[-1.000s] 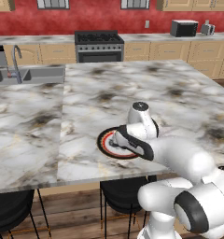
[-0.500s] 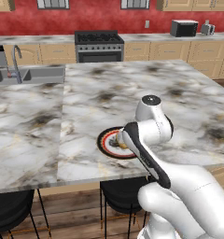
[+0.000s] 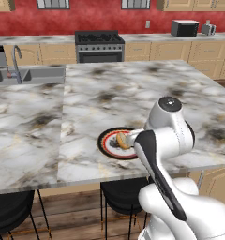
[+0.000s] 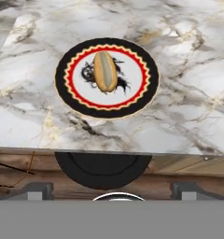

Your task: Move the hot dog bun to the plate on the dining table and place the condiment next to that plate. Then navigate to the fridge and take the sausage and place it on the plate as well.

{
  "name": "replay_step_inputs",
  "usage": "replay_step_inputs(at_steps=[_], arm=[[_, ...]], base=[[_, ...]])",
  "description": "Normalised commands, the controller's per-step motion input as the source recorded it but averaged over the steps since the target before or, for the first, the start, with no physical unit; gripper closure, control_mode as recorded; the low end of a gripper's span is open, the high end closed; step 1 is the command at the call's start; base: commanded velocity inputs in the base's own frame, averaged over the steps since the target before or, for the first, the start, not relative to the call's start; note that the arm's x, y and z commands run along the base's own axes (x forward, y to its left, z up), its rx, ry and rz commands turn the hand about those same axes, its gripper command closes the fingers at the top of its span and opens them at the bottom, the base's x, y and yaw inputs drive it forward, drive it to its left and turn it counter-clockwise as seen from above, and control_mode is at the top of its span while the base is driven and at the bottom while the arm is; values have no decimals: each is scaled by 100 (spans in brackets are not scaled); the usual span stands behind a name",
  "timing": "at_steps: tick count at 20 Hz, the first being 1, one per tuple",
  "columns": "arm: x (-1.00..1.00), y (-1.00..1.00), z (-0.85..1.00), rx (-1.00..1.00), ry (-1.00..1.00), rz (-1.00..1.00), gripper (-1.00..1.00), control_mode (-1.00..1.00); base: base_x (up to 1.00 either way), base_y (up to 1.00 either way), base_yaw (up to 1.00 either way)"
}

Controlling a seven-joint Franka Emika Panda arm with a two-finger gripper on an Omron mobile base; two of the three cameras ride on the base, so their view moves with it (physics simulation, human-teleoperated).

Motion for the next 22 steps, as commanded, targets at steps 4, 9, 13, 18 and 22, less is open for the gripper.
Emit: replay_step_inputs(at_steps=[4, 9, 13, 18, 22], arm=[[-44, -9, 19, 0, -12, 0, -100, -100], [-31, -8, 1, 0, -9, 0, -100, -100], [0, 0, 0, 0, 0, 0, -100, 100], [0, 0, 0, 0, 0, 0, -100, 100], [0, 0, 0, 0, 0, 0, -100, 100]], base=[[0, 0, 0], [0, 0, 0], [-29, -39, -16], [-37, -99, -28], [-16, -100, -26]])
